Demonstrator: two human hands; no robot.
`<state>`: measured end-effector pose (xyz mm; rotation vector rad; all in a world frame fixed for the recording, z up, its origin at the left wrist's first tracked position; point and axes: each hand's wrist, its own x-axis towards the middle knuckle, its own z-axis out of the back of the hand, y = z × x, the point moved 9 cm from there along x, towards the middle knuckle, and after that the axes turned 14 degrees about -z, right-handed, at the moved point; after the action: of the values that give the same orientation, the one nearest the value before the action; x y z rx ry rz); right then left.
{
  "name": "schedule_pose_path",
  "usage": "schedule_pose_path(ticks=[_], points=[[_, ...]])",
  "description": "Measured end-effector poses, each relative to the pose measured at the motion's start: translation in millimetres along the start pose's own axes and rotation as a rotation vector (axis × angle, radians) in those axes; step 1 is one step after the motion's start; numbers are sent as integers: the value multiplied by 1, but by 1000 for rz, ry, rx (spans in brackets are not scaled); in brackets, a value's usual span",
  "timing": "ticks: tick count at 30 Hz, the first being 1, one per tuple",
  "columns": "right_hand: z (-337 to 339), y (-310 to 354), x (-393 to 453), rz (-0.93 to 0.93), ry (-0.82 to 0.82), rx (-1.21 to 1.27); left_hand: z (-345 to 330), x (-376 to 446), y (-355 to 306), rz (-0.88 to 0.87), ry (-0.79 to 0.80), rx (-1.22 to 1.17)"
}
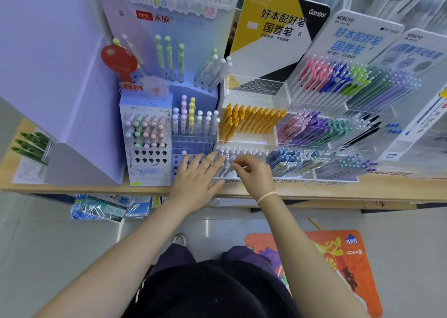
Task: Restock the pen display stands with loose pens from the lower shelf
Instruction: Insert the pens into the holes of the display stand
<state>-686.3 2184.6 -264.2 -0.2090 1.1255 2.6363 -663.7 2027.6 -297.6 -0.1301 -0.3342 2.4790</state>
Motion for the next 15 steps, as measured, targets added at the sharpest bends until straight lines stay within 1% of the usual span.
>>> schedule_pose_path(ticks=[2,3,5,6,8,9,12,15], points=[[8,-4,-6,-1,-1,-15,4,-4,-2,13,-21,-65],[14,-8,-10,2,-7,-25,8,-5,-2,35,-54,-135],[36,-16,-21,40,-53,-77,25,-3,-9,109,-174,-328],[51,-21,-28,79,-104,-117,41,2,-19,119,-259,-396],[83,-37,-43,137,-224,-203,72,20,-54,43,-395,-421],[101,-50,-51,135,-275,-233,81,33,-78,-24,-411,-409],[162,-105,-78,66,-400,-248,78,78,-157,-219,-337,-384],[227,-188,-113,-111,-506,-211,33,121,-241,-347,-160,-325]])
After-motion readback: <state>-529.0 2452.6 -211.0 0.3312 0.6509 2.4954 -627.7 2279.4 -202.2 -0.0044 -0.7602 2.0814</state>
